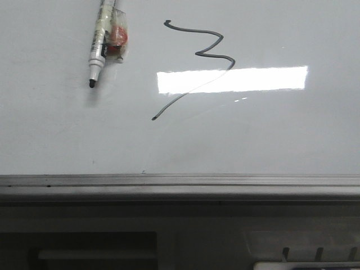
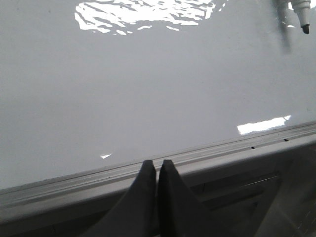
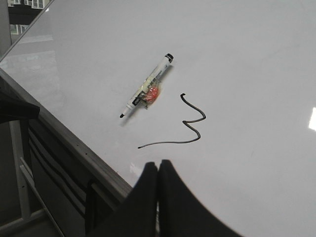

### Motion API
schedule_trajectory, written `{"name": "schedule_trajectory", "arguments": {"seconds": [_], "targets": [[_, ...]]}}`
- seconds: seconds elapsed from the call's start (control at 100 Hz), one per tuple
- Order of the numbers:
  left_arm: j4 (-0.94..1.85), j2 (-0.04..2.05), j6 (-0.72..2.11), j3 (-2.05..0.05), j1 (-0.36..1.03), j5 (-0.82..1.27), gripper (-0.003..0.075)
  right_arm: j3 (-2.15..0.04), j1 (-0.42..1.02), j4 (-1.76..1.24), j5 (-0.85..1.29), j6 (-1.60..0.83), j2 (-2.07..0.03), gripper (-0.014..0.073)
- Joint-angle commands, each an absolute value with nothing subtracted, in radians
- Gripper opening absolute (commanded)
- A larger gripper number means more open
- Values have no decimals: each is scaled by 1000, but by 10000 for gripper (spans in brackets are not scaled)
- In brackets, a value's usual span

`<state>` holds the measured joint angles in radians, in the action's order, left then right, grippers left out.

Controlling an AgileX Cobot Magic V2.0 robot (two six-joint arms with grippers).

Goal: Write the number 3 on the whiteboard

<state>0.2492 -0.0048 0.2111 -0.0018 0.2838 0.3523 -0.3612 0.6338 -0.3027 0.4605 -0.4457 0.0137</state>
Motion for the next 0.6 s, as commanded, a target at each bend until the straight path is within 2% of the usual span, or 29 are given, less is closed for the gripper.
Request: {"name": "schedule_trajectory", "arguments": {"seconds": [0.0, 0.5, 0.59], "targets": [[249, -29, 199, 12, 282, 299, -21, -383, 630, -301, 385, -444, 16, -49], [249, -29, 199, 12, 282, 299, -21, -383, 630, -301, 385, -444, 16, -49], [249, -29, 199, 12, 282, 299, -21, -371, 630, -227, 389, -444, 16, -49]]}}
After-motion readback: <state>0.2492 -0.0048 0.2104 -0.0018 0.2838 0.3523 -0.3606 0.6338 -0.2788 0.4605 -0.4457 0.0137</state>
